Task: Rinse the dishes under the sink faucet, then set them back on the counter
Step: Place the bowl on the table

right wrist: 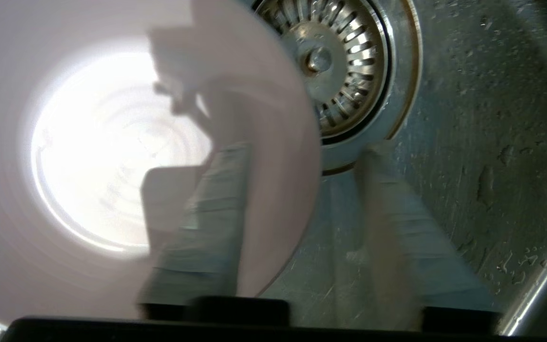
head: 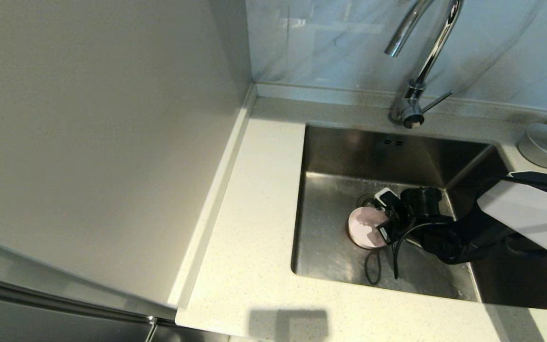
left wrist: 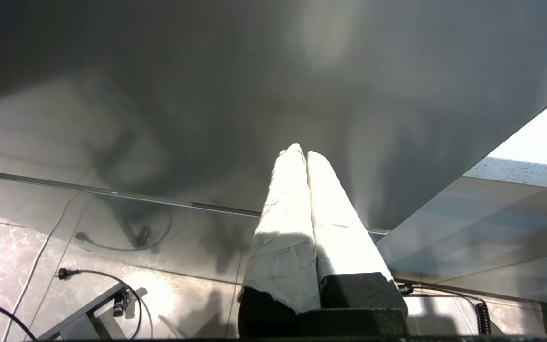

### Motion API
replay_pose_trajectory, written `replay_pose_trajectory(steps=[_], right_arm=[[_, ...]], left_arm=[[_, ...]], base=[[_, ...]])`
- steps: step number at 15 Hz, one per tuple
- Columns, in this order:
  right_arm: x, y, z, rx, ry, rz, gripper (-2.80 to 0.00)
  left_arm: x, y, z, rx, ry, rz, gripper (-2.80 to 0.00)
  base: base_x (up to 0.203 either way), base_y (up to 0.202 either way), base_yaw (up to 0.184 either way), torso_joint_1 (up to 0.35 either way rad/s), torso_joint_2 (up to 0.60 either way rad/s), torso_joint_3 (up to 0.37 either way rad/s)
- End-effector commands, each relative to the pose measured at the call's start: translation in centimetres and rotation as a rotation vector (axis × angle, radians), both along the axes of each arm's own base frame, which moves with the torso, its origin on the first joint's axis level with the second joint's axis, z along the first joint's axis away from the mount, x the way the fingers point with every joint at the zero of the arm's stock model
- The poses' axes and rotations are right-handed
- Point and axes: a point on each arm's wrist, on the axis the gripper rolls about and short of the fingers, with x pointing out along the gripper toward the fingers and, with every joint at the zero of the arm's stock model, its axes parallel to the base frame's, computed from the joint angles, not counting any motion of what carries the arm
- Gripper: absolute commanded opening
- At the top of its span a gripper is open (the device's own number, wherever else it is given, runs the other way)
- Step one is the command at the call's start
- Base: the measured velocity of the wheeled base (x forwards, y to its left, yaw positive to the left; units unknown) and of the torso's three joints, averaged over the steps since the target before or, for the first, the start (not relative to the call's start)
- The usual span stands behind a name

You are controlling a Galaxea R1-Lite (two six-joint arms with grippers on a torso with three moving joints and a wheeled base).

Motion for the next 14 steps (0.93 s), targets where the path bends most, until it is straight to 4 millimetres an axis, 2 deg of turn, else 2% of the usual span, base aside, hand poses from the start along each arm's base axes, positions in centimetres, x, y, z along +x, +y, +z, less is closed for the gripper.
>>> replay_pose_trajectory(steps=[1,8,14], right_arm=[[0.0,0.0,0.9,0.021,-0.024,-0.011,-2.8],[-0.4,-0.5,4.5,0.078,-0.108,-0.044,-2.8],[-1.0,-2.3,8.7,0.091,-0.211,-0.084,-2.8]], left_arm=[[0.0,0.0,0.0,-0.001,-0.004,0.001,-2.8],[0.0,0.0,0.0,-0.001,-0.004,0.001,-2.8],[0.0,0.0,0.0,-0.001,-0.004,0.001,-2.8]], base=[[0.0,0.0,0.0,0.0,0.0,0.0],[0.0,0.0,0.0,0.0,0.0,0.0],[0.0,0.0,0.0,0.0,0.0,0.0]])
